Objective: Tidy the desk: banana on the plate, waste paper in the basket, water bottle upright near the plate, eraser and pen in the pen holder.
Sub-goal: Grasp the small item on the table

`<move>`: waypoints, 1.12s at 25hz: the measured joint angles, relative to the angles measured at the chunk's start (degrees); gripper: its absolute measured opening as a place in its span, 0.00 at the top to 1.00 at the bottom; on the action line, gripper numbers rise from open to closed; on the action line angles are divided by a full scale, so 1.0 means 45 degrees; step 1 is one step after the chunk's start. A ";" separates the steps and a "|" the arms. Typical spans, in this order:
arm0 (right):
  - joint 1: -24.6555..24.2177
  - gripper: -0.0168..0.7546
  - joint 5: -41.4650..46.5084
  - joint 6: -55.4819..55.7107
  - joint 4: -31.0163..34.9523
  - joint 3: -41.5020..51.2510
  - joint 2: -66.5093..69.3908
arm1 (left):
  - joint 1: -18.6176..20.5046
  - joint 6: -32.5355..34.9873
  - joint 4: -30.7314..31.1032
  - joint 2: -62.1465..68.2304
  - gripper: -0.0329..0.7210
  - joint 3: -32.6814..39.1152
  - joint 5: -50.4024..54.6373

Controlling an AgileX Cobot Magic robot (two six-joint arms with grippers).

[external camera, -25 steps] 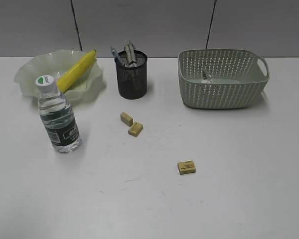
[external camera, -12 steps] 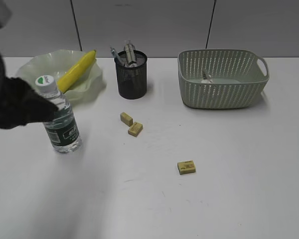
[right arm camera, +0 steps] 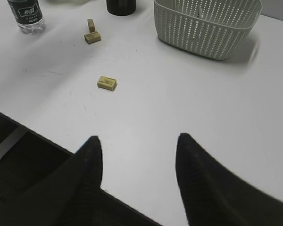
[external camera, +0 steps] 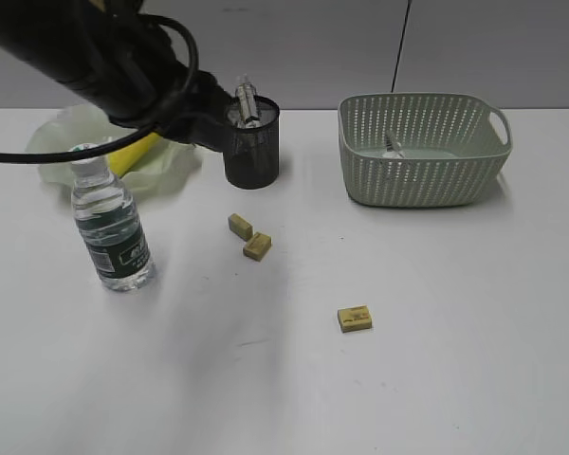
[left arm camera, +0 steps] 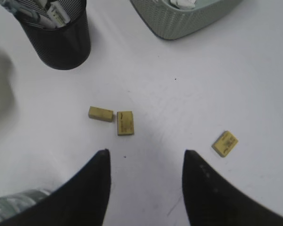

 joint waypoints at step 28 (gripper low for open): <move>0.0000 0.45 -0.0016 -0.0018 0.0000 0.0000 0.0000 | -0.1621 -0.3590 0.4021 0.8927 0.41 -0.8380 0.5472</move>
